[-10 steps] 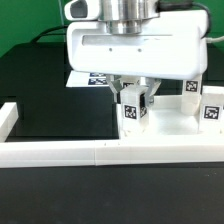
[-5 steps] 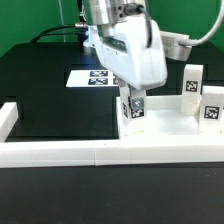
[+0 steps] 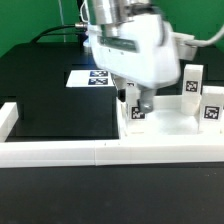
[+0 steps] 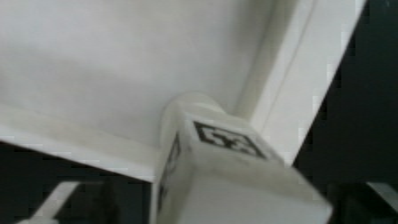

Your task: Assemble square table

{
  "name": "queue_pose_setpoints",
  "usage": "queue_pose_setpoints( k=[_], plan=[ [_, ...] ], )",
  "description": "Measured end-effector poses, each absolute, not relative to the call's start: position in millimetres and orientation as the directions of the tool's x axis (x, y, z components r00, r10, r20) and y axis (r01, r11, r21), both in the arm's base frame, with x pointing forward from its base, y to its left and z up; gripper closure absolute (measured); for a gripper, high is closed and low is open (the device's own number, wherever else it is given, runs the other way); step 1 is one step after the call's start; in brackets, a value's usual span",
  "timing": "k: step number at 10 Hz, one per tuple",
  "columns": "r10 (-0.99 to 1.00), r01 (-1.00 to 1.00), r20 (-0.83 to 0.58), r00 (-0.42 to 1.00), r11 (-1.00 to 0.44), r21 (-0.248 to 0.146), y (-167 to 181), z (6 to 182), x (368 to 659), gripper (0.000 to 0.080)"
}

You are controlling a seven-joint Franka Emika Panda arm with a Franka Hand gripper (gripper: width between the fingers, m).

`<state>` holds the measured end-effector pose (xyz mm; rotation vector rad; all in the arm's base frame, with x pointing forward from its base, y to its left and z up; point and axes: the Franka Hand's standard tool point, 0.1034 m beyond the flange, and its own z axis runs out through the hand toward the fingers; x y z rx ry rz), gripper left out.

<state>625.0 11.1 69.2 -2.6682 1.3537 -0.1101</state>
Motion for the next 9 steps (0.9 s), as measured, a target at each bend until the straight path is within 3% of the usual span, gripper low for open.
queue_pose_setpoints(
  k=[1,4,6,9],
  plan=[
    [-0.750,-0.739,0.015,0.661,-0.655,-0.156,15.5,69.0,623.0,0.0161],
    [-0.581,-0.570,0.053,0.812,-0.809,-0.142,14.1,68.6,623.1,0.0151],
    [-0.185,-0.179,0.106,0.977,-0.982,-0.064,14.7,70.2,624.1,0.0150],
    [-0.163,-0.157,0.109,0.981,-0.986,-0.063,14.3,70.5,624.5,0.0179]
  ],
)
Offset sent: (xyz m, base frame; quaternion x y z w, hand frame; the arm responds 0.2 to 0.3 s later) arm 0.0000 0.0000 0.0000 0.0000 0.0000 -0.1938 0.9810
